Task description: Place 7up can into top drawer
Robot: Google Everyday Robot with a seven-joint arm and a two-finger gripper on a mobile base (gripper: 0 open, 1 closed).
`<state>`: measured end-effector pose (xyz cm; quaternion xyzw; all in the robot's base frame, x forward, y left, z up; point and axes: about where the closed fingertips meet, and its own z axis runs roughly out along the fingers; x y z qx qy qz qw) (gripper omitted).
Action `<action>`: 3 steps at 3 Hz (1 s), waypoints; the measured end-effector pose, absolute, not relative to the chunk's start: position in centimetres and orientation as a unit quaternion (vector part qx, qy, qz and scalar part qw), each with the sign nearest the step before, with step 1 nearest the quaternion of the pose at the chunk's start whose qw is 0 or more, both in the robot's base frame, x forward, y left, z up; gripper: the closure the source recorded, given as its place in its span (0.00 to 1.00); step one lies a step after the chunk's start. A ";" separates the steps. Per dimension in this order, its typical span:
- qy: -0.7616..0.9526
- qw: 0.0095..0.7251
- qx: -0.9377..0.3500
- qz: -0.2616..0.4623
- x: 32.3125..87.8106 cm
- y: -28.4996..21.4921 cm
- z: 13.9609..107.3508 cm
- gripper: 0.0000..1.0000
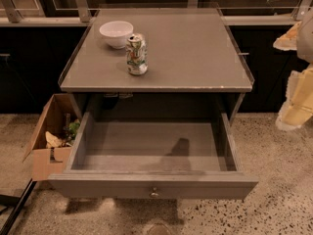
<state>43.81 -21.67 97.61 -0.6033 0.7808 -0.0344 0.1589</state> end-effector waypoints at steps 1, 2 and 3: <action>0.781 0.168 -0.601 -0.035 43.9 -21.6 97.8 0.00; 0.782 0.198 -0.590 -0.022 44.3 -21.3 97.7 0.00; 0.789 0.277 -0.548 0.030 45.5 -21.7 95.5 0.00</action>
Offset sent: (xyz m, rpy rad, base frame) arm 0.0356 0.0119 -0.0032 0.5222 -0.2669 -0.1137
